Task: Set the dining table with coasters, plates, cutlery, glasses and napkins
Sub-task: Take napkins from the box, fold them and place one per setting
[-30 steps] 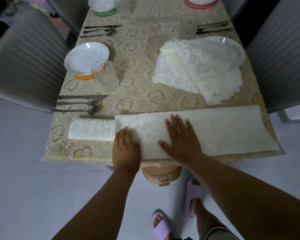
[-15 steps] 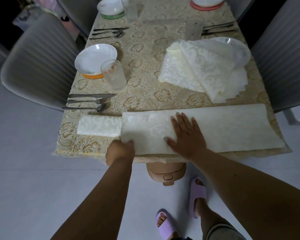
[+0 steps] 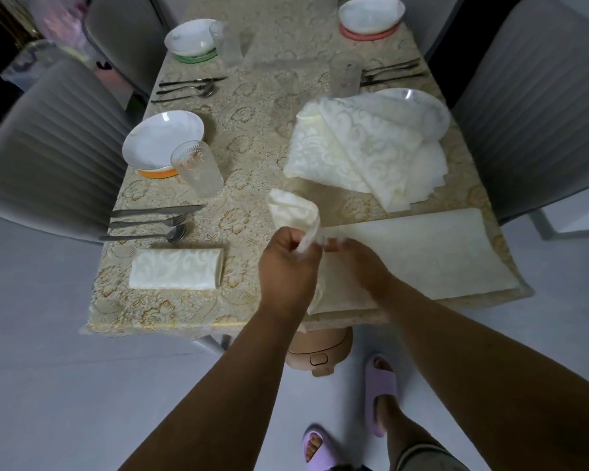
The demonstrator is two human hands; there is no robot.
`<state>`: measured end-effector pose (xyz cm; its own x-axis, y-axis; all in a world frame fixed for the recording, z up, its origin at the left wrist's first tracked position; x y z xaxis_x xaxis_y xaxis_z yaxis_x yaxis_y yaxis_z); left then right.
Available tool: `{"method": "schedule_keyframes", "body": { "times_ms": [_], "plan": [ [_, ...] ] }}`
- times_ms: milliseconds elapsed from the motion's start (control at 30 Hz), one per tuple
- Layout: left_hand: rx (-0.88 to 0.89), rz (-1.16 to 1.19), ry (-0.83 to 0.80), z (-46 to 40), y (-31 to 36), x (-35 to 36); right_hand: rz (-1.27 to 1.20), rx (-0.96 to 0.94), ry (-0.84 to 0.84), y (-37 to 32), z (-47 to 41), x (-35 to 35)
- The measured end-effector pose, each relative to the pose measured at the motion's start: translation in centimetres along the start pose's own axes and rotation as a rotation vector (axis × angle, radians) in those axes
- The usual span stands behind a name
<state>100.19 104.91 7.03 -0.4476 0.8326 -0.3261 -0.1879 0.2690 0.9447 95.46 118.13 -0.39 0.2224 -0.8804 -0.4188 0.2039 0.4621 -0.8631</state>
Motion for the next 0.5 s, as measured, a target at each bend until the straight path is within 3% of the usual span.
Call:
{"method": "schedule_keyframes", "body": {
  "times_ms": [67, 300, 367, 500],
  "plan": [
    [0.021, -0.009, -0.055, 0.5, 0.4, 2.1, -0.202, 0.154, 0.069, -0.5, 0.2, -2.7],
    [0.185, -0.244, -0.295, 2.3, -0.6, 8.6, -0.426, 0.416, 0.111, 1.3, -0.4, -7.7],
    [0.208, -0.283, -0.328, 2.7, -1.2, 9.6, -0.377, 0.407, 0.096, 1.9, -0.5, -7.8],
    [0.221, -0.272, -0.416, 2.6, -1.7, 10.1, 0.062, 0.308, 0.132, 3.0, -1.0, -8.5]
  ]
}}
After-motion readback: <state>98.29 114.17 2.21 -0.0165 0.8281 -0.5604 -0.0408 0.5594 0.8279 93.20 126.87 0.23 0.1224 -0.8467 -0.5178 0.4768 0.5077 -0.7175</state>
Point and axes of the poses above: each hand's wrist, its own z-axis away from the middle knuckle, its own x-axis out of the palm, y = z × x, the point moved 3 cm from there along -z, towards the middle knuckle, and after that the axes turned 7 degrees about y, right-handed, at the moved point
